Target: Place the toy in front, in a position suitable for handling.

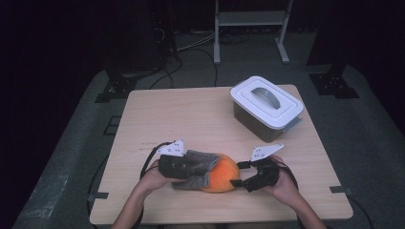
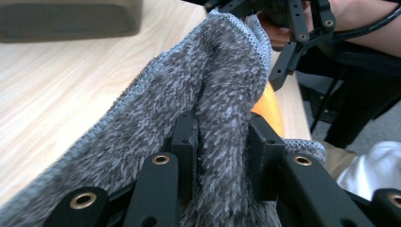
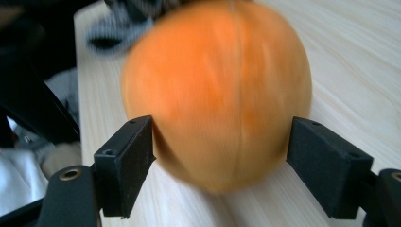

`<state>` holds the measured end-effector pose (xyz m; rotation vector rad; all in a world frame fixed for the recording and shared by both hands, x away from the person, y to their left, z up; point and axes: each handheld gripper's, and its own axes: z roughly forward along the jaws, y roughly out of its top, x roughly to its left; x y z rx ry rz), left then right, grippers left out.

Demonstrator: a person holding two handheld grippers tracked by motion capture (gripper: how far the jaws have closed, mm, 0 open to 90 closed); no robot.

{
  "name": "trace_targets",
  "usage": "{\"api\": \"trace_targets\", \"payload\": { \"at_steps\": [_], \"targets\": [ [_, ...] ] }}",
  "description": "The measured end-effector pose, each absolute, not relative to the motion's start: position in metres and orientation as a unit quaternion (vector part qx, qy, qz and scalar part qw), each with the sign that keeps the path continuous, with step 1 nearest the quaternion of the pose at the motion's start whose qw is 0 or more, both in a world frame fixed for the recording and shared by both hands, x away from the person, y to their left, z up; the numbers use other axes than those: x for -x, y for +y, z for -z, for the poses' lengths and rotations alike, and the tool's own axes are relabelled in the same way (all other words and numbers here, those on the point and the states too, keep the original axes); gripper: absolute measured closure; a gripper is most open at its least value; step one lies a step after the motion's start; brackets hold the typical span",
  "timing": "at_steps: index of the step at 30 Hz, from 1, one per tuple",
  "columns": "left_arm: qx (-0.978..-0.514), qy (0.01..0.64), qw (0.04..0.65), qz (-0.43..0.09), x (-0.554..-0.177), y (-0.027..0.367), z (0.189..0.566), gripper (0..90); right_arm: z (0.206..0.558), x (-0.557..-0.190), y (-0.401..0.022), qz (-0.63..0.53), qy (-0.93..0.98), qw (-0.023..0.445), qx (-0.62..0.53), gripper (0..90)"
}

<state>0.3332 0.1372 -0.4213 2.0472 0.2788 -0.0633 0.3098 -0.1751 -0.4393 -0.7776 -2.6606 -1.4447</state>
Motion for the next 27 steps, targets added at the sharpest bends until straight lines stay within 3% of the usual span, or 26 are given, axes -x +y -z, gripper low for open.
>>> {"api": "trace_targets", "payload": {
  "at_steps": [5, 9, 19, 20, 23, 27],
  "targets": [
    [-0.836, 0.091, 0.540, 0.018, -0.325, 0.129, 0.404, 68.1, 0.435, -0.302, -0.160, 0.456, -0.857, -0.026, 0.237, 20.3],
    [-0.849, 0.087, 0.521, 0.003, -0.324, 0.121, 0.404, 68.6, 0.435, -0.300, -0.154, 0.451, -0.862, -0.042, 0.229, 20.5],
    [-0.844, 0.112, 0.525, 0.014, -0.332, 0.136, 0.414, 69.2, 0.450, -0.311, -0.160, 0.438, -0.864, 0.010, 0.248, 17.1],
    [-0.844, 0.110, 0.525, 0.013, -0.332, 0.135, 0.414, 69.2, 0.450, -0.312, -0.159, 0.437, -0.865, 0.008, 0.247, 18.1],
    [-0.838, 0.109, 0.535, 0.008, -0.331, 0.134, 0.409, 69.5, 0.444, -0.310, -0.161, 0.439, -0.862, 0.007, 0.253, 34.6],
    [-0.826, 0.097, 0.555, 0.004, -0.326, 0.132, 0.396, 69.8, 0.426, -0.306, -0.165, 0.463, -0.850, -0.009, 0.249, 39.1]
  ]
}}
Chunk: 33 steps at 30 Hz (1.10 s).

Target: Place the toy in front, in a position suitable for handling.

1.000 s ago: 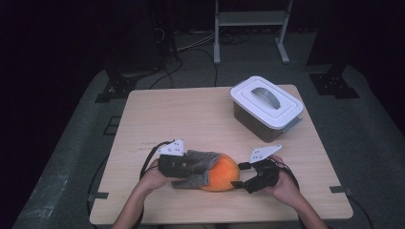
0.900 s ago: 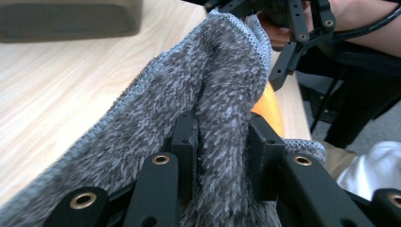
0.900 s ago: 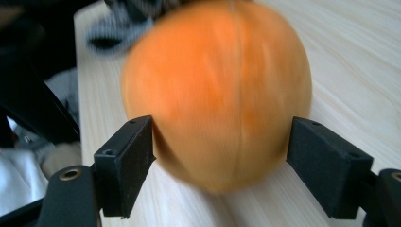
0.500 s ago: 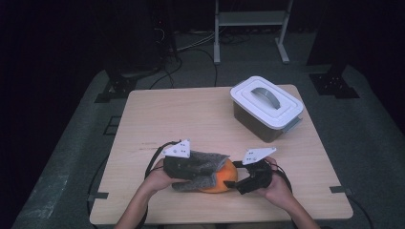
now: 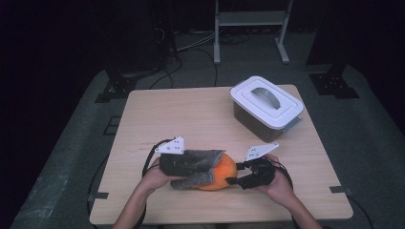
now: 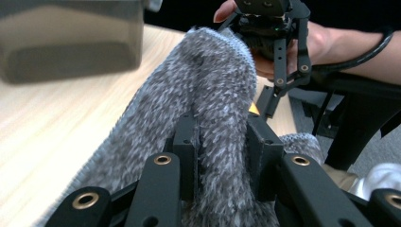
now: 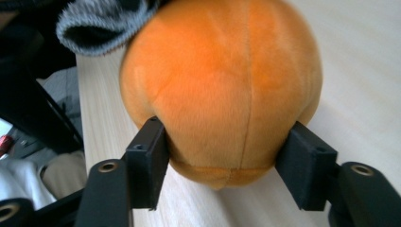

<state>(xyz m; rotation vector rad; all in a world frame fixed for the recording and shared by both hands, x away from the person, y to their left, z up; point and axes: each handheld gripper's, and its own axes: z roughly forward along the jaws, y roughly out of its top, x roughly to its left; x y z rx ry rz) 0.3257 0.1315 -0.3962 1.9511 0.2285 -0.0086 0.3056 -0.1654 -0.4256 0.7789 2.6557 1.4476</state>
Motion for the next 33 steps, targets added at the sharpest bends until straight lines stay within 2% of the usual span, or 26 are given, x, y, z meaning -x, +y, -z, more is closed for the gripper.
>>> {"api": "trace_targets", "payload": {
  "at_steps": [5, 8, 14, 17, 27, 33],
  "targets": [
    [-0.833, 0.073, 0.548, -0.001, -0.318, 0.119, 0.389, 69.7, 0.411, -0.299, -0.167, -0.477, 0.844, 0.045, -0.243, 38.8],
    [-0.843, 0.079, 0.532, -0.001, -0.320, 0.119, 0.396, 70.1, 0.416, -0.298, -0.164, -0.467, 0.850, 0.054, -0.240, 33.8],
    [-0.830, 0.084, 0.551, 0.012, -0.318, 0.117, 0.392, 70.0, 0.417, -0.297, -0.157, -0.475, 0.843, 0.055, -0.246, 32.5],
    [-0.833, 0.078, 0.548, 0.009, -0.317, 0.115, 0.391, 70.0, 0.418, -0.296, -0.153, -0.470, 0.849, 0.061, -0.235, 34.7],
    [-0.832, 0.135, 0.539, -0.004, -0.335, 0.145, 0.409, 70.5, 0.426, -0.299, -0.164, -0.463, 0.854, 0.049, -0.231, 36.4],
    [-0.823, 0.101, 0.558, 0.014, -0.327, 0.130, 0.404, 70.5, 0.426, -0.303, -0.166, -0.467, 0.851, 0.053, -0.233, 36.2]
  ]
}}
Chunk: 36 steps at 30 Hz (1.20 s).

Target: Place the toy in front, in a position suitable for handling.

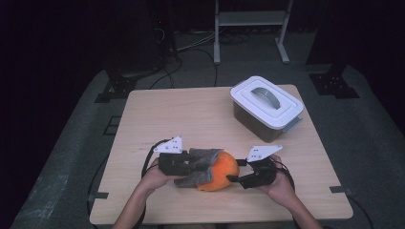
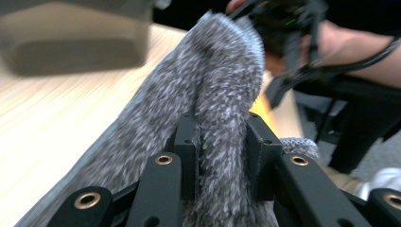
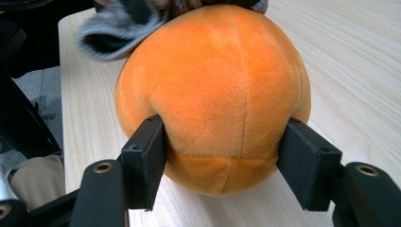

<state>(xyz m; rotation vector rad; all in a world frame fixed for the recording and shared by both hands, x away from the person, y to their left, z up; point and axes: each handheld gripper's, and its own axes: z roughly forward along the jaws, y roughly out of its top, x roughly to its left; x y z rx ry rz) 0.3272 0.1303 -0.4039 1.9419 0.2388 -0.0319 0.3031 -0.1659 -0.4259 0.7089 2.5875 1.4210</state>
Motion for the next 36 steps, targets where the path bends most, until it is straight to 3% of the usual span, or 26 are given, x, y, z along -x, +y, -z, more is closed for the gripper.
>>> {"api": "trace_targets", "payload": {
  "at_steps": [4, 11, 21, 28, 33, 36],
  "targets": [
    [-0.829, 0.078, 0.553, 0.006, -0.321, 0.119, 0.398, 70.3, 0.426, -0.300, -0.161, -0.459, 0.860, 0.064, -0.215, 36.0],
    [-0.825, 0.121, 0.552, 0.007, -0.332, 0.134, 0.412, 71.7, 0.427, -0.305, -0.168, -0.463, 0.853, 0.045, -0.238, 33.1],
    [-0.835, 0.092, 0.542, 0.038, -0.323, 0.114, 0.414, 71.1, 0.427, -0.307, -0.169, -0.477, 0.836, -0.003, -0.272, 20.8],
    [-0.833, 0.091, 0.546, 0.005, -0.322, 0.114, 0.403, 70.9, 0.430, -0.300, -0.163, -0.463, 0.853, 0.026, -0.239, 30.0],
    [-0.837, 0.131, 0.531, -0.016, -0.332, 0.133, 0.410, 70.8, 0.432, -0.299, -0.165, -0.457, 0.859, 0.030, -0.227, 31.0],
    [-0.836, 0.143, 0.530, -0.001, -0.336, 0.140, 0.420, 70.2, 0.434, -0.300, -0.168, -0.459, 0.858, 0.025, -0.229, 30.6]
  ]
}}
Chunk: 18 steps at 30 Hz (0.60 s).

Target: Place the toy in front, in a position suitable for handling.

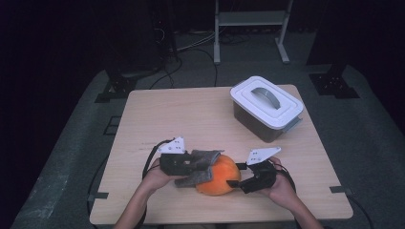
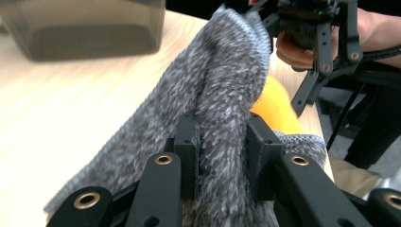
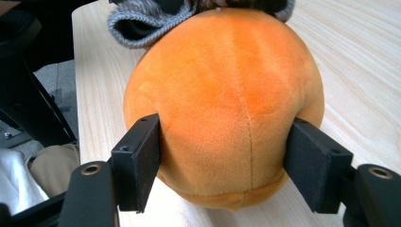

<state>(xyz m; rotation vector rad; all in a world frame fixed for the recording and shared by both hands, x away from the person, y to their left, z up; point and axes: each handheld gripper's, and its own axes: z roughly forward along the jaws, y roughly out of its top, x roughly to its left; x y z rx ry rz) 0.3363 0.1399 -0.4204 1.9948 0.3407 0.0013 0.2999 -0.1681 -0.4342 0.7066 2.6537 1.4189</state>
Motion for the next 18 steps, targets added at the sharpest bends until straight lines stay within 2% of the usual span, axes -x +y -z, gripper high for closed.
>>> {"api": "trace_targets", "payload": {
  "at_steps": [7, 15, 18],
  "targets": [
    [-0.835, 0.115, 0.538, 0.021, -0.328, 0.125, 0.416, 70.2, 0.435, -0.299, -0.168, -0.455, 0.861, 0.034, -0.223, 27.8],
    [-0.837, 0.115, 0.533, 0.029, -0.328, 0.122, 0.419, 69.6, 0.434, -0.304, -0.174, -0.463, 0.849, -0.001, -0.254, 17.8],
    [-0.837, 0.112, 0.534, 0.039, -0.326, 0.119, 0.419, 68.9, 0.436, -0.303, -0.167, -0.457, 0.852, 0.002, -0.257, 12.5]
  ]
}}
